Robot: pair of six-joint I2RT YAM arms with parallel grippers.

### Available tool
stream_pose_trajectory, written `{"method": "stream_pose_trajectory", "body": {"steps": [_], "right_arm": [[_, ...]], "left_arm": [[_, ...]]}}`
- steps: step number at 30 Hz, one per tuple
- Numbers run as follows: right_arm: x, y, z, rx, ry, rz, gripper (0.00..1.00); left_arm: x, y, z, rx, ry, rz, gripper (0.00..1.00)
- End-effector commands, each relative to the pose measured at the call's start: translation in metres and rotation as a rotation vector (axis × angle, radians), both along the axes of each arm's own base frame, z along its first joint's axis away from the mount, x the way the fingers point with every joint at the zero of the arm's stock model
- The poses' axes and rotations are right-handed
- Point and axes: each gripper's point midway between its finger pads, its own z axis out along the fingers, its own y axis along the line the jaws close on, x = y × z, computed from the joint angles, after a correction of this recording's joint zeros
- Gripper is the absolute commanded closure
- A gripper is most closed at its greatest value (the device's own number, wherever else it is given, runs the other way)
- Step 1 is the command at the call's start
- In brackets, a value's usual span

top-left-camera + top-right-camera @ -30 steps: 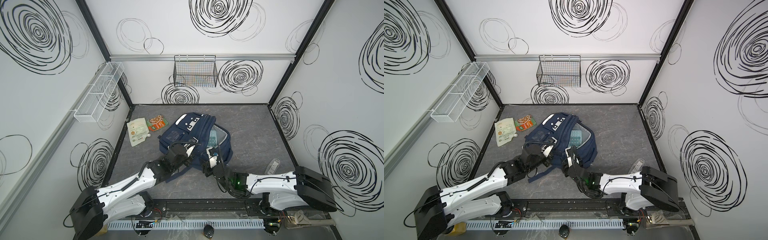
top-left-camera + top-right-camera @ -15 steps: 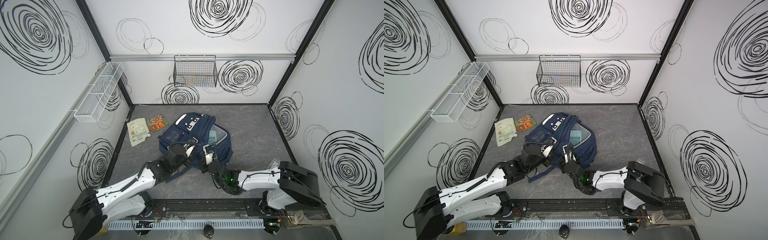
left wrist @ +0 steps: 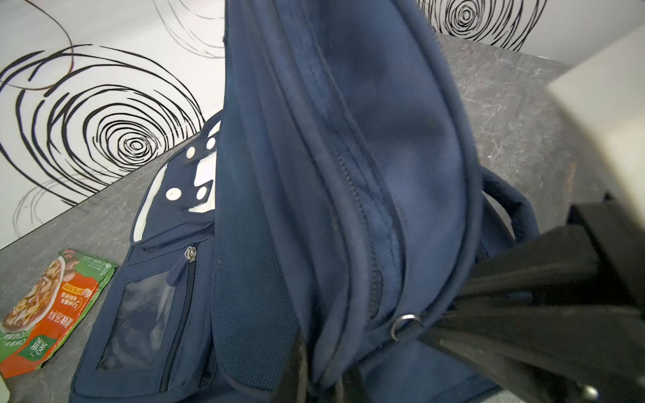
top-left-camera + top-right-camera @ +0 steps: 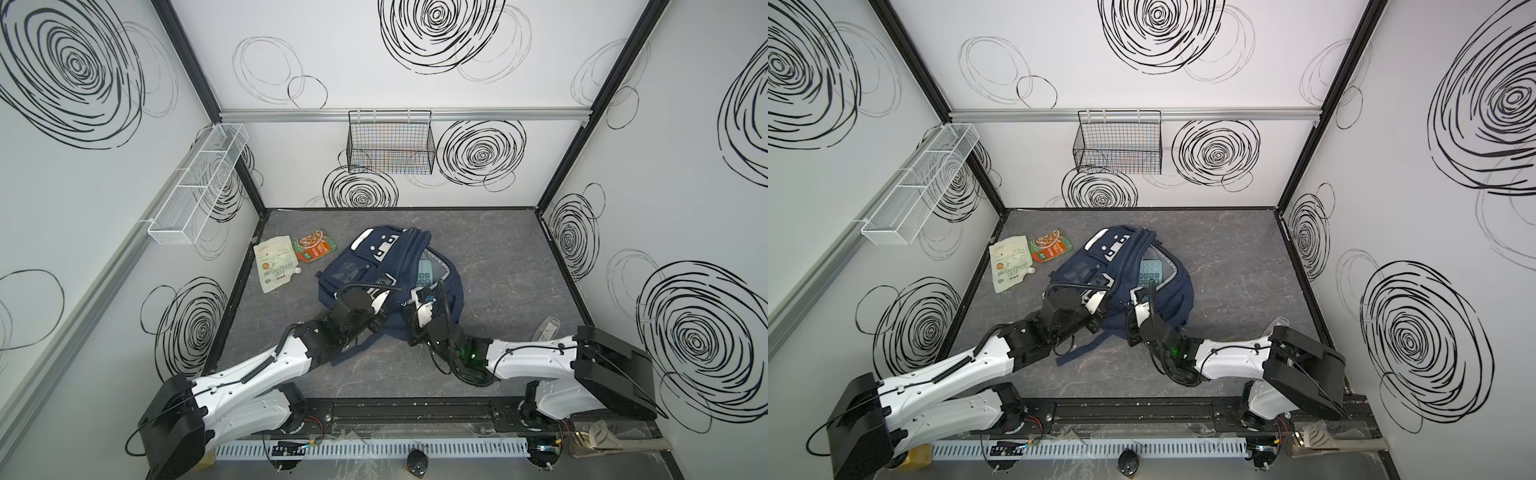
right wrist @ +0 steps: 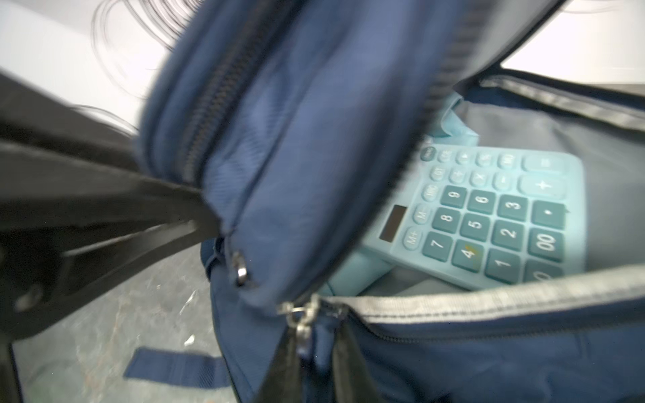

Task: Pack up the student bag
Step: 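Grasp the zipper pull with the right gripper while left holds the bag, then pull the zipper along the compartment edge with the right gripper while left holds the bag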

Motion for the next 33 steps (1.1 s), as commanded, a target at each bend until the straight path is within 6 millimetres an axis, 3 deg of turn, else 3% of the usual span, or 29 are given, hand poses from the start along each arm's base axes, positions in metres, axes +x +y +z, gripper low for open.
{"method": "stream_pose_trajectory", "body": {"steps": [1, 7, 8, 11, 13, 22, 28, 33], "right_arm": [[-0.013, 0.007, 0.013, 0.067, 0.031, 0.085, 0.93], [-0.024, 0.014, 0.022, 0.084, 0.057, 0.163, 1.0], [-0.026, 0.016, 0.024, 0.089, 0.063, 0.181, 1.0], [-0.032, 0.023, 0.031, 0.097, 0.08, 0.234, 1.0], [-0.036, 0.028, 0.035, 0.093, 0.095, 0.27, 1.0], [-0.052, 0.026, 0.044, 0.11, 0.105, 0.36, 1.0], [-0.054, 0.023, 0.054, 0.108, 0.079, 0.386, 1.0], [-0.062, 0.025, 0.058, 0.117, 0.053, 0.444, 1.0]], "left_arm": [[0.008, -0.004, 0.049, -0.123, -0.127, 0.009, 0.92], [0.008, -0.001, 0.05, -0.106, -0.147, 0.004, 0.86], [0.007, -0.002, 0.049, -0.094, -0.153, -0.006, 0.79], [0.0, -0.007, 0.045, -0.024, -0.176, -0.078, 0.39], [-0.009, -0.011, 0.04, 0.041, -0.194, -0.148, 0.29], [-0.059, -0.024, 0.006, 0.207, -0.203, -0.469, 0.26], [-0.065, -0.024, -0.01, 0.27, -0.178, -0.532, 0.26], [-0.054, -0.018, -0.026, 0.331, -0.132, -0.49, 0.31]]}}
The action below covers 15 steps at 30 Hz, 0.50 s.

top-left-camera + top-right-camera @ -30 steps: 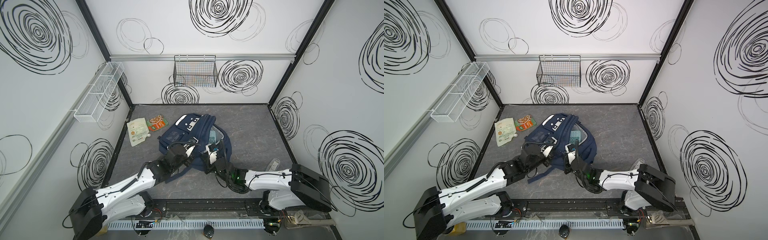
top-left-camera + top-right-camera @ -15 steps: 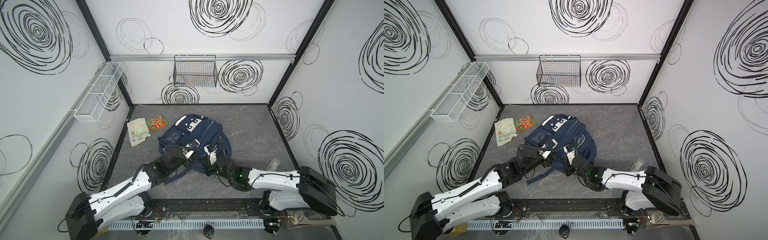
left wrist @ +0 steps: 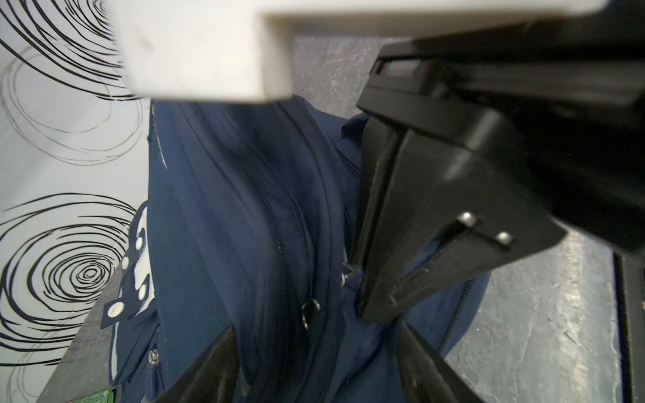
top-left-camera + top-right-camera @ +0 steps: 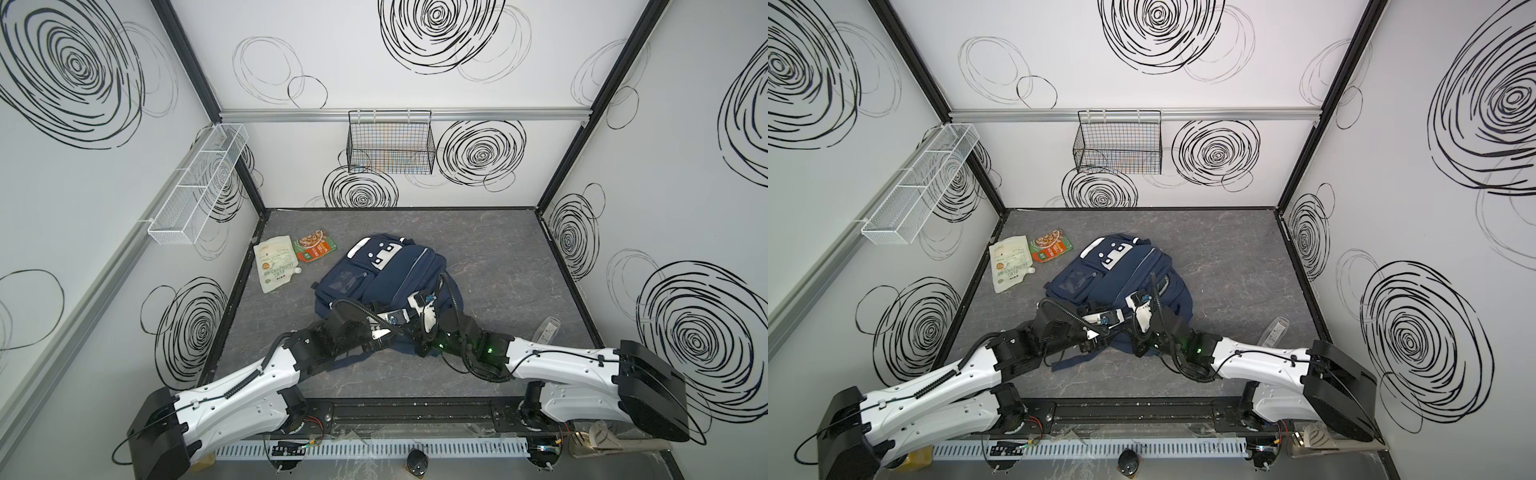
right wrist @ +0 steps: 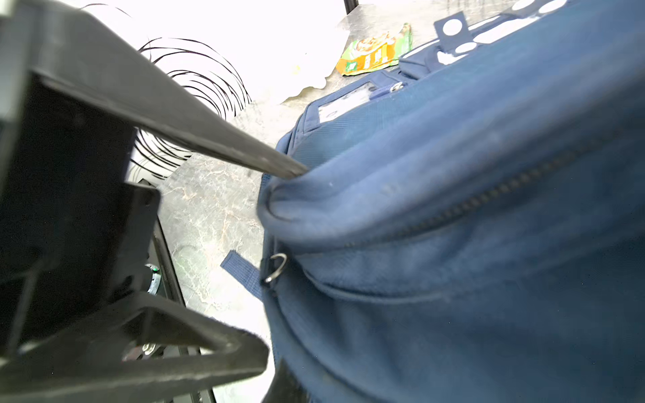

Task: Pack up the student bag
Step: 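Pull the zipper along the compartment edge with the right gripper while left holds the bag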

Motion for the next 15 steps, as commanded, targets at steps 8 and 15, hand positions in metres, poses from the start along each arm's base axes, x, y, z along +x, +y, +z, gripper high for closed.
{"method": "stream_pose_trajectory", "body": {"steps": [8, 15], "right_arm": [[-0.009, 0.006, 0.049, 0.149, -0.1, 0.066, 1.0], [0.004, -0.009, 0.044, 0.076, -0.13, -0.029, 0.43]], "left_arm": [[0.01, 0.009, -0.017, 0.081, 0.008, 0.04, 0.74], [0.018, 0.008, 0.009, -0.032, -0.014, 0.079, 1.0]]}}
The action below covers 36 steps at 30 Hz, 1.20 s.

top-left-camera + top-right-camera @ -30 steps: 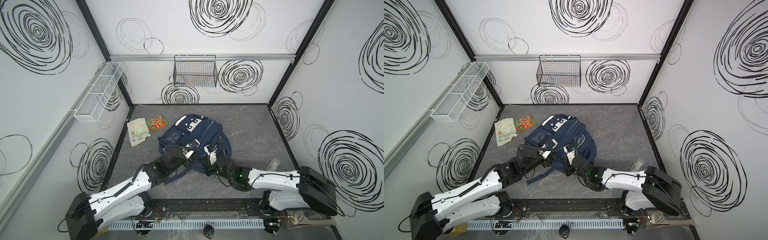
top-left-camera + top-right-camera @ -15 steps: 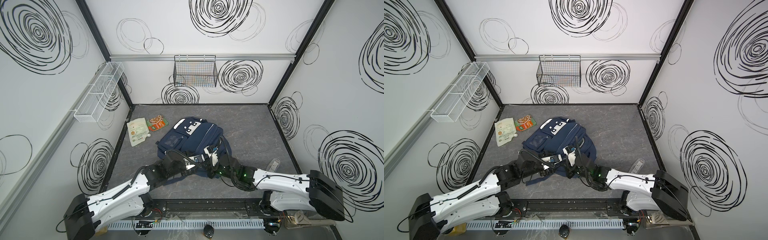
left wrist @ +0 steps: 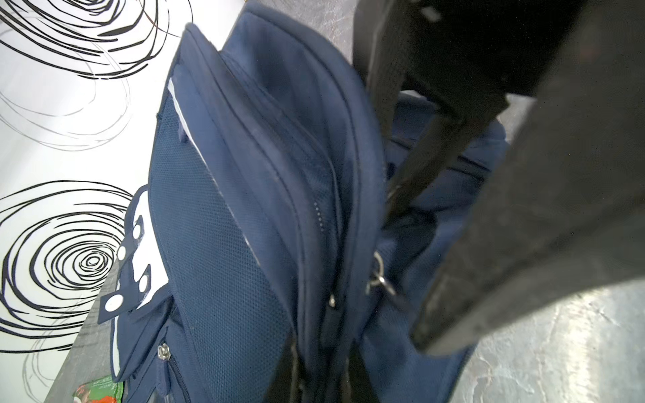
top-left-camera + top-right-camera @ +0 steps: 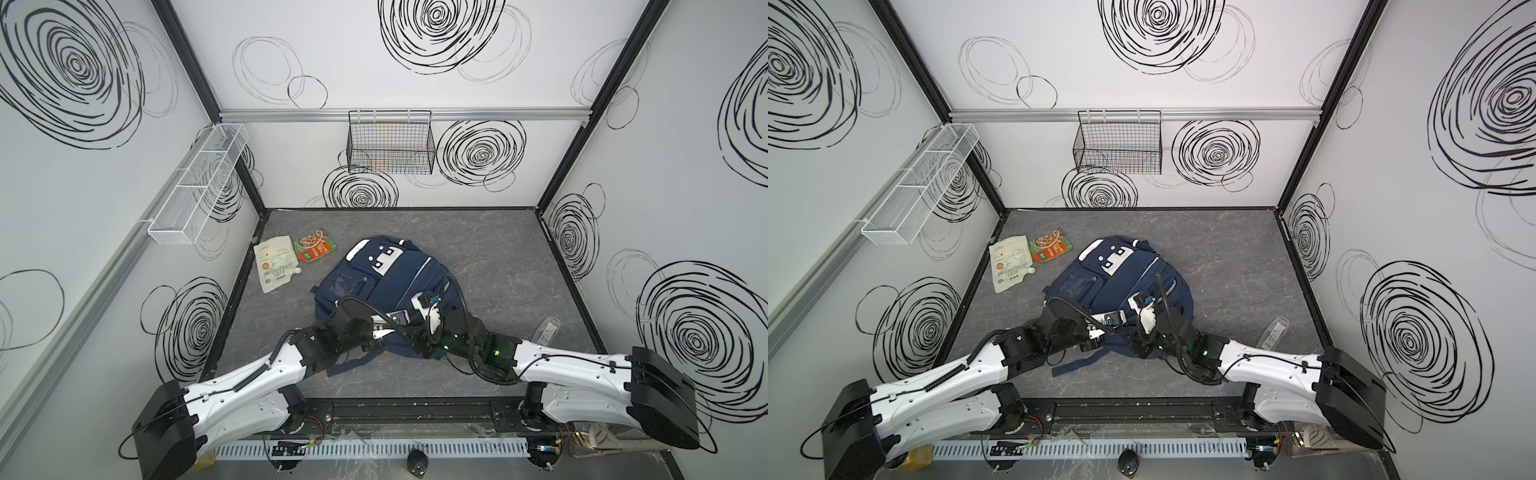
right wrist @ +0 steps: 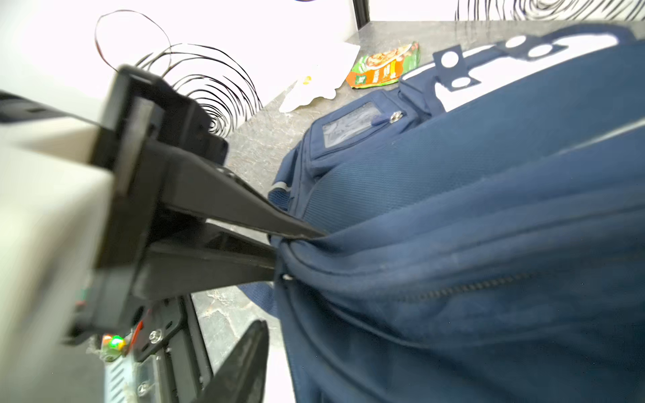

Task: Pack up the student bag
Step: 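Pull the zipper along the compartment edge with the right gripper while left holds the bag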

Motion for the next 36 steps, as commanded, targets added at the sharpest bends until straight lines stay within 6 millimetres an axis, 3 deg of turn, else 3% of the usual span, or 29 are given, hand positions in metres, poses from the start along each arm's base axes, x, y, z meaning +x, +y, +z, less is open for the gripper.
{"method": "stream_pose_trajectory", "body": {"steps": [1, 3, 7, 9, 11, 17, 22, 24, 36], "right_arm": [[0.006, -0.002, 0.03, 0.052, -0.085, -0.041, 0.42], [0.004, -0.007, 0.034, 0.055, -0.127, -0.07, 0.45], [-0.008, -0.003, 0.042, 0.098, -0.186, -0.012, 0.67], [-0.012, 0.002, 0.047, 0.111, -0.18, -0.01, 0.83], [-0.018, 0.008, 0.049, 0.117, -0.182, -0.004, 0.87], [-0.012, 0.02, 0.025, 0.056, -0.103, -0.064, 0.71], [0.005, 0.014, 0.002, -0.03, -0.095, -0.189, 0.69], [0.01, 0.009, -0.002, -0.049, -0.112, -0.24, 0.63], [0.031, 0.0, -0.016, -0.108, -0.169, -0.354, 0.6]], "left_arm": [[0.01, 0.0, 0.024, -0.105, -0.015, 0.044, 1.0], [0.011, -0.001, 0.032, -0.148, -0.006, 0.039, 1.0], [0.015, 0.0, 0.037, -0.183, 0.004, 0.046, 1.0], [0.014, -0.002, 0.037, -0.191, 0.01, 0.04, 1.0], [0.014, -0.003, 0.037, -0.195, 0.018, 0.04, 1.0], [0.014, -0.004, 0.04, -0.208, 0.024, 0.037, 1.0], [0.015, -0.003, 0.044, -0.23, 0.018, 0.05, 1.0], [0.014, -0.004, 0.046, -0.239, 0.021, 0.042, 1.0], [0.01, -0.01, 0.051, -0.275, 0.042, 0.013, 1.0]]}}
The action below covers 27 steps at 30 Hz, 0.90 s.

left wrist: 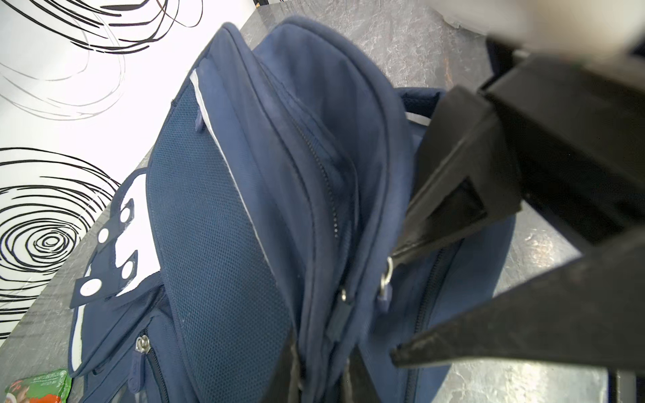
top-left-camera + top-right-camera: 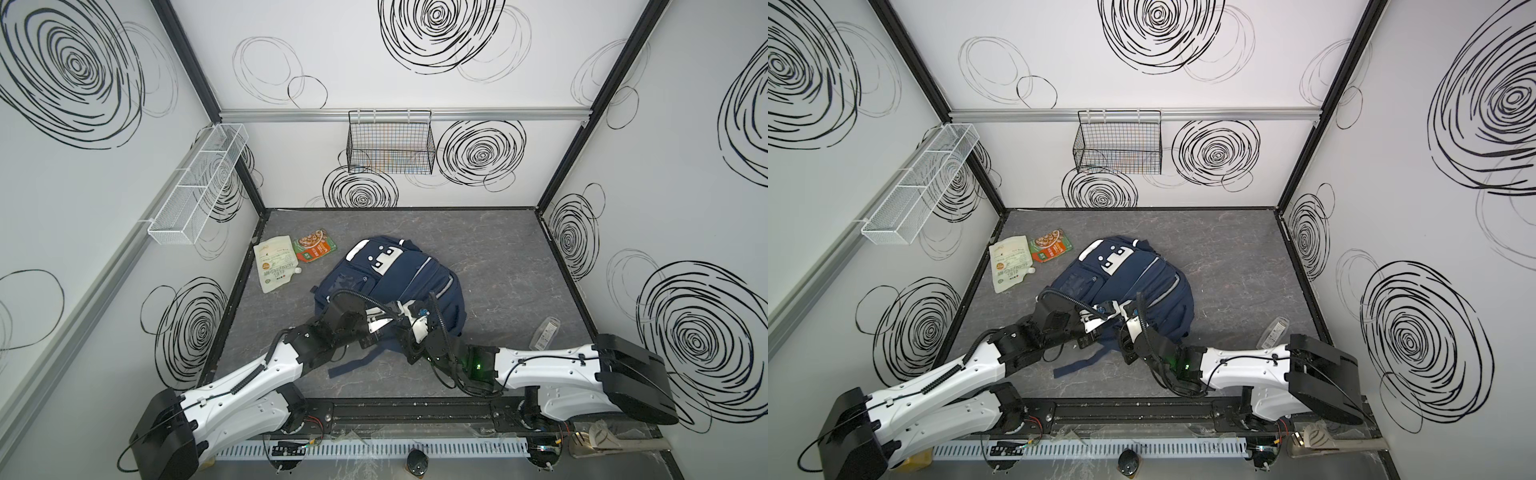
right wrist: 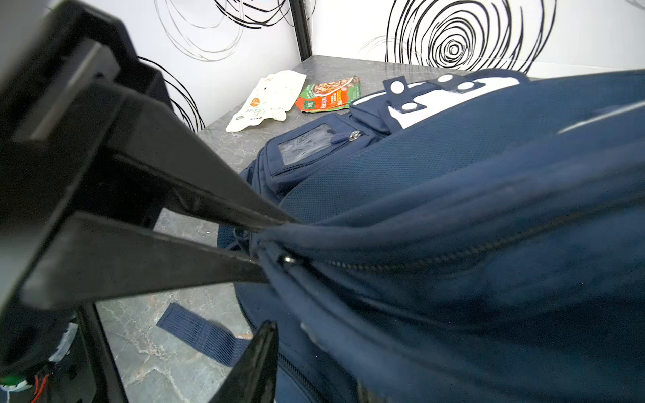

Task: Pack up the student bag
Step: 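Pull the zipper along the compartment edge with the right gripper while left holds the bag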

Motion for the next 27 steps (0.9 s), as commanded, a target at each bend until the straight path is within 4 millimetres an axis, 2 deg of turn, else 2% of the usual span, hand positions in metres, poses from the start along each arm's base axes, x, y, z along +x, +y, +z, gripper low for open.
{"method": "stream_pose_trajectory", "body": {"steps": [1, 8, 12, 20, 21, 22, 27], "right_arm": [[0.02, -0.011, 0.003, -0.02, -0.045, -0.11, 0.6], [0.025, -0.001, 0.011, -0.007, -0.065, -0.11, 0.62], [0.025, -0.001, 0.015, -0.005, -0.07, -0.11, 0.74], [0.013, -0.019, 0.02, 0.051, -0.015, -0.089, 1.0], [0.011, -0.021, 0.02, 0.065, -0.006, -0.081, 1.0], [0.009, -0.022, 0.021, 0.084, 0.008, -0.067, 1.0], [0.0, -0.032, 0.018, 0.127, 0.045, -0.005, 1.0]], "left_arm": [[0.007, -0.013, 0.044, -0.151, -0.064, -0.008, 1.0], [0.004, -0.015, 0.046, -0.166, -0.059, -0.026, 1.0], [0.005, -0.013, 0.045, -0.16, -0.06, -0.016, 1.0], [0.014, -0.006, 0.043, -0.138, -0.085, 0.039, 0.98], [0.015, -0.005, 0.043, -0.132, -0.088, 0.047, 0.98], [0.017, -0.004, 0.043, -0.13, -0.093, 0.061, 0.92], [0.027, 0.006, 0.042, -0.109, -0.117, 0.13, 0.91]]}}
